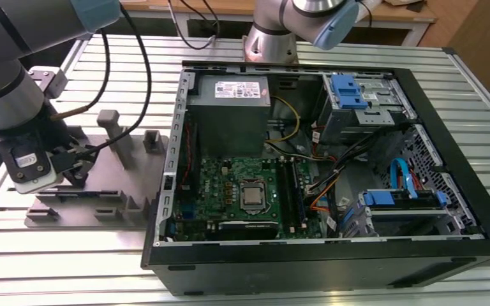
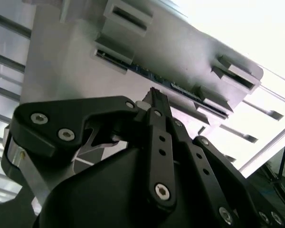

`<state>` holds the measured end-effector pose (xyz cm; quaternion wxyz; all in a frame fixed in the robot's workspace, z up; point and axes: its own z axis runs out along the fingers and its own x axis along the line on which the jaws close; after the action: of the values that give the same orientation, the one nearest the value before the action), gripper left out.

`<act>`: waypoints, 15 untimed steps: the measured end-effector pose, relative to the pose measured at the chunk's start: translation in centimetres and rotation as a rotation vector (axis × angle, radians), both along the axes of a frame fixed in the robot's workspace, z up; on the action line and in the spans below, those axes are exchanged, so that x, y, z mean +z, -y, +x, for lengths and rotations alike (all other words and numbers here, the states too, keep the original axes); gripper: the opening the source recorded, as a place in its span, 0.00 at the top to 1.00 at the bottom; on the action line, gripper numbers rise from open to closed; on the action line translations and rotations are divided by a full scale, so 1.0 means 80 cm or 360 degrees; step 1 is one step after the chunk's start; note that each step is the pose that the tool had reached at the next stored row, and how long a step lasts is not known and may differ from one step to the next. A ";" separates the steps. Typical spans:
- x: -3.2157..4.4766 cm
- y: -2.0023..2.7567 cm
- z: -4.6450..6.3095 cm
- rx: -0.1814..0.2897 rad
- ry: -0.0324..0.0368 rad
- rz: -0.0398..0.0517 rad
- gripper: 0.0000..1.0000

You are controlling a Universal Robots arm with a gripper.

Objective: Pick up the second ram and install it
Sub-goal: 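Reach for the second ram, then pick up the second ram and move it above second insertion slot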

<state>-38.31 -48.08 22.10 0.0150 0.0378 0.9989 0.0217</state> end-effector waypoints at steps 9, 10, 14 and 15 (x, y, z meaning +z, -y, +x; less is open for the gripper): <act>0.0002 0.0000 0.000 0.0000 0.0000 0.0000 0.89; 0.0002 0.0000 0.000 0.0000 0.0000 0.0000 0.89; 0.0002 0.0000 0.000 0.0003 0.0000 0.0000 0.89; 0.0002 0.0000 0.000 0.0019 0.0000 0.0000 0.89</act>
<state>-38.32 -48.08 22.12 0.0148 0.0319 0.9991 0.0219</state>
